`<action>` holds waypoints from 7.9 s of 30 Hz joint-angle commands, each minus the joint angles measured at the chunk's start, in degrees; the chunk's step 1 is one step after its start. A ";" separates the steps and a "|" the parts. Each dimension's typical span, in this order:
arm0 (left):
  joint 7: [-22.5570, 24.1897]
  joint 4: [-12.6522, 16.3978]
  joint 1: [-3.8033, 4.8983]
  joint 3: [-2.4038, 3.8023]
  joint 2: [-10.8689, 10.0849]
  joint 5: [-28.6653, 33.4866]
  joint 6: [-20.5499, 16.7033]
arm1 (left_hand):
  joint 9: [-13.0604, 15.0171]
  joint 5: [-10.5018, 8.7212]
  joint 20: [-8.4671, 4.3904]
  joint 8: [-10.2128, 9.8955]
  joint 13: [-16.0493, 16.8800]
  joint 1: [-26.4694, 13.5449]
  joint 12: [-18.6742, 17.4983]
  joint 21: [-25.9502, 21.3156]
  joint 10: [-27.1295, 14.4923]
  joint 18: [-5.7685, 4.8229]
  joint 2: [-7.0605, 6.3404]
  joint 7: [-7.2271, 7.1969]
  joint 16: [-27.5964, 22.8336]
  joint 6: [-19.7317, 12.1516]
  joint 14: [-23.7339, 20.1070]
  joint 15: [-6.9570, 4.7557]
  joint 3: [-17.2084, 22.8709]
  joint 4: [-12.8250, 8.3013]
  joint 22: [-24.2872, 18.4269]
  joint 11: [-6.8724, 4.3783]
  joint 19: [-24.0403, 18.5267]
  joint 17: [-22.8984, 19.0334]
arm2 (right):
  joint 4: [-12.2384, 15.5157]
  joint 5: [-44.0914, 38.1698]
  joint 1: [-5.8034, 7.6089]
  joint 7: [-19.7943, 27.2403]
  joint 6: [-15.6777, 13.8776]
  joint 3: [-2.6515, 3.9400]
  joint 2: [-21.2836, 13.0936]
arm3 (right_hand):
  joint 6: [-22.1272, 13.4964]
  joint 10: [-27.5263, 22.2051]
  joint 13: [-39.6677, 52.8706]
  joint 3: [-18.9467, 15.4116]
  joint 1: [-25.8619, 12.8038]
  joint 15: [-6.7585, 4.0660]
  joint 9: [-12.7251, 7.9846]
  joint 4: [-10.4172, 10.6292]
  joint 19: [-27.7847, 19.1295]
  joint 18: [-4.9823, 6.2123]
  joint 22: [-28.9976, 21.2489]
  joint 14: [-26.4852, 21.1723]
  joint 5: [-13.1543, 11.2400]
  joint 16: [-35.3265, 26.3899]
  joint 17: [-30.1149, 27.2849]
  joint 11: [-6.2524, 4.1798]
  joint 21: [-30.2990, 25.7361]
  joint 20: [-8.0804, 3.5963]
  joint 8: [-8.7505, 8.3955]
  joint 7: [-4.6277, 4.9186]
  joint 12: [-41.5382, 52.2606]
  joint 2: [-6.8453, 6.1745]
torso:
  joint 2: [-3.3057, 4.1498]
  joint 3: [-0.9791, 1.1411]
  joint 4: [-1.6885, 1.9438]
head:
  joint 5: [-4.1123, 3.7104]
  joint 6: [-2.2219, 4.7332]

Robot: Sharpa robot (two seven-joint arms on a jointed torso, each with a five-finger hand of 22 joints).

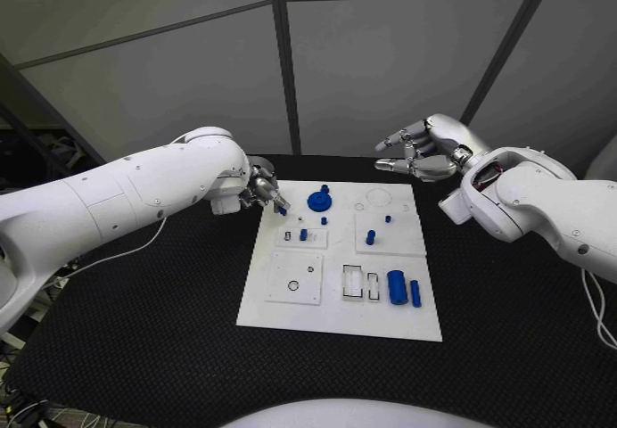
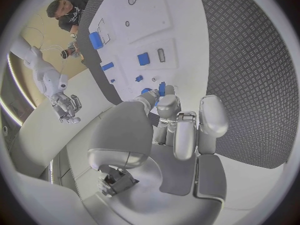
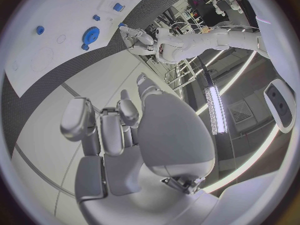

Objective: Assemble the parts on the task board

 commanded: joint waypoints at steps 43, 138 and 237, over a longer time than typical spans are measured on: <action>-0.12 10.38 -3.90 -0.19 -5.03 -3.84 -3.70 | 0.51 0.85 -0.11 0.55 0.06 -1.34 0.53 0.53 0.55 -1.75 -0.66 -0.12 0.30 0.65 5.02 -0.46 11.94 -10.66 0.34 -0.22 0.51 11.37 | -0.36 0.16 0.11 0.50 0.42 0.05 0.22 | 0.21 0.46 0.04 -0.13 -0.26 -0.37 0.10 -0.17 -0.11 1.00 0.04 2.28 0.33 -0.30 0.05 -0.07 -0.29 -0.20 -0.21 0.00 0.24 0.17 | 0.09 -0.03 -0.15 | 0.63 -0.24; -2.46 8.97 -4.48 -0.78 -4.82 -2.55 -8.92 | 5.27 -11.58 -1.56 1.18 1.01 -12.06 2.59 1.38 1.64 -2.21 -11.59 -1.72 1.16 3.39 5.26 -1.87 -0.87 11.09 2.85 -1.34 1.98 12.37 | -0.64 0.26 0.09 0.68 0.54 0.03 0.30 | 0.20 0.39 -0.14 -0.19 -0.39 -0.38 0.13 -0.20 -0.17 1.04 -0.19 2.27 0.35 -0.46 -0.11 -0.07 -0.49 -0.22 -0.22 0.00 0.12 0.21 | 0.08 -0.03 -0.14 | 0.44 -0.70; 24.39 -1.92 -4.15 -6.32 7.90 -21.51 -18.30 | -46.21 -8.59 3.65 -2.16 -61.98 11.23 -43.74 -5.67 -14.83 -1.11 -9.89 5.43 -15.39 -2.59 1.71 3.83 2.77 -2.61 -1.82 5.82 1.14 -10.51 | -0.66 0.24 0.09 0.50 1.09 0.02 1.11 | 0.18 0.50 -0.05 -0.17 -0.42 -0.39 0.16 -0.25 -0.08 1.02 -0.11 2.32 0.41 -0.42 0.01 -0.09 -0.48 -0.23 -0.24 -0.01 0.28 0.33 | 0.10 0.02 -0.14 | -1.45 0.32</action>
